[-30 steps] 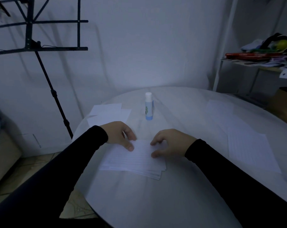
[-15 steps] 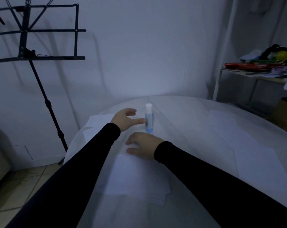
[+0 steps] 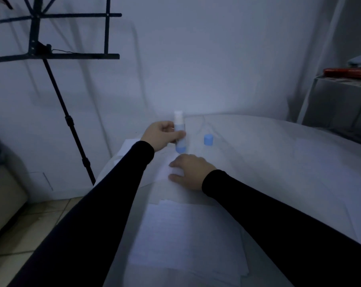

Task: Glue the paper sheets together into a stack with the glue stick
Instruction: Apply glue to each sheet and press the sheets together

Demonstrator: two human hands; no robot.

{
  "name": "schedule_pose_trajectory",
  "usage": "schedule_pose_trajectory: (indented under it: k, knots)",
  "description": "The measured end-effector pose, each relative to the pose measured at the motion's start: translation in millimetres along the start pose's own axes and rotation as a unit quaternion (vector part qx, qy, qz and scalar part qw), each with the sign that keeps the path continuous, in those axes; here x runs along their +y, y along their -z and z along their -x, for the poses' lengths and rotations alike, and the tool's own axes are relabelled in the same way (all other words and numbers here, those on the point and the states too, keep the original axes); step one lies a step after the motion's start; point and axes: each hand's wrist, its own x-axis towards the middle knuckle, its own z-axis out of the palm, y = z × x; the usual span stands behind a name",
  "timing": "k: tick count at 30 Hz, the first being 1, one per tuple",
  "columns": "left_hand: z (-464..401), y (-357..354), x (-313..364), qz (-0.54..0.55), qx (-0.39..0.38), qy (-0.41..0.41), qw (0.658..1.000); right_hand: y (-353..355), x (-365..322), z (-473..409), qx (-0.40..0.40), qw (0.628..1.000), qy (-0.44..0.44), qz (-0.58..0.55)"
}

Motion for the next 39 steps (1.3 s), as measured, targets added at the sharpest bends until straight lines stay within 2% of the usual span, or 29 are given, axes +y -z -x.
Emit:
schedule_pose_trajectory:
  k: [7,11,14,17,28,33,39]
  knots:
    - [7.1,41.7,-33.1,0.008,0.095,0.026,0.995,-4.7,-13.7,-32.9,0.045,0.998,-0.034,-0.040]
    - [6.4,56.8,-49.2,-0.009,0.118,0.038,0.992,-9.5,-25.4,-45.8,0.009,0.997,-0.069,-0.021]
    - [6.7,64.2,-53.7,0.000,0.127,0.034,0.991,-10.5,-29.2,-51.3,-0.013,0.995,-0.099,-0.002]
    - [8.1,67.8,-55.7,0.002,0.132,0.036,0.991,-7.5,-28.8,-52.5,-0.019,0.994,-0.108,-0.029]
    - [8.7,66.2,-51.2,0.020,0.172,0.022,0.985,-5.6,-30.8,-51.7,0.001,0.986,-0.139,-0.090]
    - [7.8,65.3,-47.9,0.026,0.177,0.009,0.984,-2.3,-29.0,-53.4,0.027,0.982,-0.143,-0.118]
    - [4.1,61.9,-38.0,0.020,0.174,-0.021,0.984,10.9,-13.4,-33.4,0.084,0.955,-0.164,-0.234]
